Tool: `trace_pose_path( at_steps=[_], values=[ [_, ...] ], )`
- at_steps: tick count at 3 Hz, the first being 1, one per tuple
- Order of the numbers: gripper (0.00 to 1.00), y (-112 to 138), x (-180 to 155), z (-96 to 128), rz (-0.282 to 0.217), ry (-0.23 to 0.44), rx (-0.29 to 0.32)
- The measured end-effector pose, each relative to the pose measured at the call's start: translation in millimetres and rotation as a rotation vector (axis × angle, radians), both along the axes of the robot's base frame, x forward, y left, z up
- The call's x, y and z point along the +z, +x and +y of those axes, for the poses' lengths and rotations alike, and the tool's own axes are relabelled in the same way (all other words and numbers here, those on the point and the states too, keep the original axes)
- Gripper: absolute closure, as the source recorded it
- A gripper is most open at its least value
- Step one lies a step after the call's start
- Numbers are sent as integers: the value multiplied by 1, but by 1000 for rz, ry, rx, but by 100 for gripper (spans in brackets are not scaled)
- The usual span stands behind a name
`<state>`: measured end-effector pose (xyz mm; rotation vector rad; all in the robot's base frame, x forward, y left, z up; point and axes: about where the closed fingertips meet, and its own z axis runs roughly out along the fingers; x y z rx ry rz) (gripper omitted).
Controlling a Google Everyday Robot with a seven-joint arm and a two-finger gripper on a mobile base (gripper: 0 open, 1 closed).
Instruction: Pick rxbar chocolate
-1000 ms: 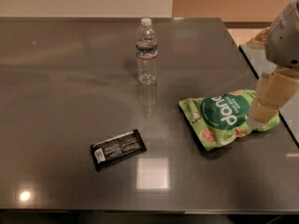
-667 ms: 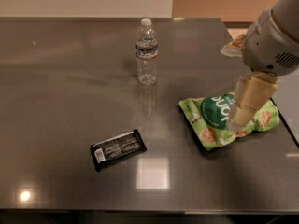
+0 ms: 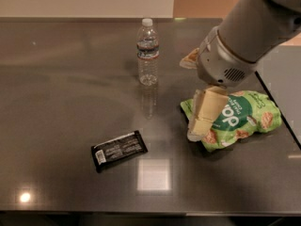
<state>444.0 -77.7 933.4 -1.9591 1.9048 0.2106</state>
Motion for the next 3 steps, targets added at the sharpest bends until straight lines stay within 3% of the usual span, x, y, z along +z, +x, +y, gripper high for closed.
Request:
trace_pose_path(
  at_steps=[2, 3],
  values=[
    [0, -8, -39, 79, 0, 50, 139],
    [0, -11, -52, 106, 8, 73, 181]
  ],
)
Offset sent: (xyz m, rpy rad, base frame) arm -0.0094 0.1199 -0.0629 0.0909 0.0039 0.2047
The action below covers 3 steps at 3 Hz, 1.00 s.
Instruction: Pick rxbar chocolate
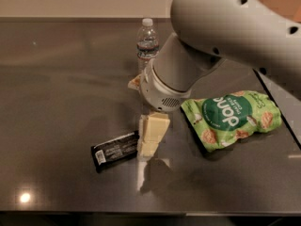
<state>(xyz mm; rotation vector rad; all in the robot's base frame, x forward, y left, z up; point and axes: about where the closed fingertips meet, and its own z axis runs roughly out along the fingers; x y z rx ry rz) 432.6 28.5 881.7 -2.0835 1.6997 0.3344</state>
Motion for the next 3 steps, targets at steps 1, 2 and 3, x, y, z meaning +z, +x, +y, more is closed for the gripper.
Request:
trace_pose_path(
  at_steps=[1, 2, 3],
  values=[
    [0, -2, -8, 17, 2, 15, 29],
    [0, -10, -36, 39, 16, 8, 72],
    [0, -11, -38, 39, 18, 8, 74]
  ],
)
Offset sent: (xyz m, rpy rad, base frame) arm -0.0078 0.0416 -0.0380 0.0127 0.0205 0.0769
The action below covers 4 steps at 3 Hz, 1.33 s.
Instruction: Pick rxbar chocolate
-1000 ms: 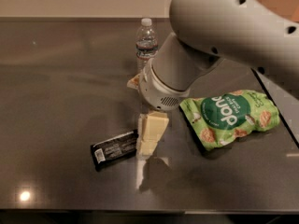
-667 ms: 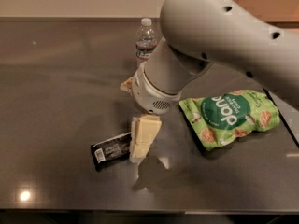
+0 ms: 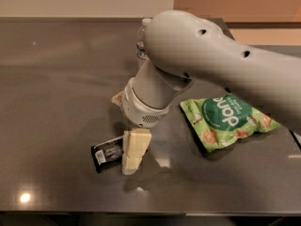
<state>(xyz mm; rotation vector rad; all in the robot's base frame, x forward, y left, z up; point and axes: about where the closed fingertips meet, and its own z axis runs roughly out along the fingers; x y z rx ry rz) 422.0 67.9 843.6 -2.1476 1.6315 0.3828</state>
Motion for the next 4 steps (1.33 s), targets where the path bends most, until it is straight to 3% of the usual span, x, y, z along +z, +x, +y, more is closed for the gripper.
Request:
trace_pose_path(
  at_steps=[1, 2, 4],
  values=[
    [0, 0, 0, 0, 0, 0, 0],
    [7, -8, -21, 5, 42, -51, 38],
    [52, -9, -23, 1, 61, -66, 44]
  ],
)
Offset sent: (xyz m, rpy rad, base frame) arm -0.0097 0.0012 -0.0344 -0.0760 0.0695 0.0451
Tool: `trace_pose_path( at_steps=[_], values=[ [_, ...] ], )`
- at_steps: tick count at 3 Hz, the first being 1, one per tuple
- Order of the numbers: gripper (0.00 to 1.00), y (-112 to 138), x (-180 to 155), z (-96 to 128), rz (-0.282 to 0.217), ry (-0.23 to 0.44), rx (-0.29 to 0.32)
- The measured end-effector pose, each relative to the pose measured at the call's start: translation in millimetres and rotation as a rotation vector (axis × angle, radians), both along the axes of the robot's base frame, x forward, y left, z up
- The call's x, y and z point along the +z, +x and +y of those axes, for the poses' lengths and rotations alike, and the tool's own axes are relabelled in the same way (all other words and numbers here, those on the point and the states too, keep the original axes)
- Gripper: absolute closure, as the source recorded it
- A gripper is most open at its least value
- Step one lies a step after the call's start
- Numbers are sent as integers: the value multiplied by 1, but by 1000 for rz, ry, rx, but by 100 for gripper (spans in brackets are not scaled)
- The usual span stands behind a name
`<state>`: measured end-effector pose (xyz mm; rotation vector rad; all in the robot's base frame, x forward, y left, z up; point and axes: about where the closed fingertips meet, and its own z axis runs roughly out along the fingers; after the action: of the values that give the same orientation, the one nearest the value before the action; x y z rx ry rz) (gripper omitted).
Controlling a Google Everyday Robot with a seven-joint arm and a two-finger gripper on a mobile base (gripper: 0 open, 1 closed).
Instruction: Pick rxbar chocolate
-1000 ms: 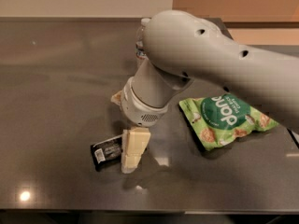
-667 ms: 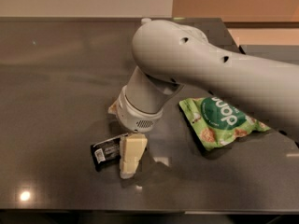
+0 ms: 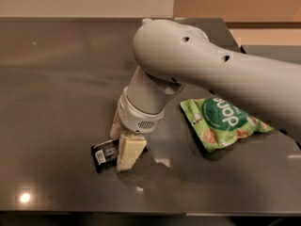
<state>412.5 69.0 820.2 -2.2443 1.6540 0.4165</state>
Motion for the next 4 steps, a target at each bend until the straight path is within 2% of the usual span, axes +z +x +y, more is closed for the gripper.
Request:
trace_pose_path(
  at_steps=[2, 4],
  values=[
    [98, 0, 6, 0, 0, 0, 0],
    [100, 2, 58, -23, -7, 64, -47]
  ],
)
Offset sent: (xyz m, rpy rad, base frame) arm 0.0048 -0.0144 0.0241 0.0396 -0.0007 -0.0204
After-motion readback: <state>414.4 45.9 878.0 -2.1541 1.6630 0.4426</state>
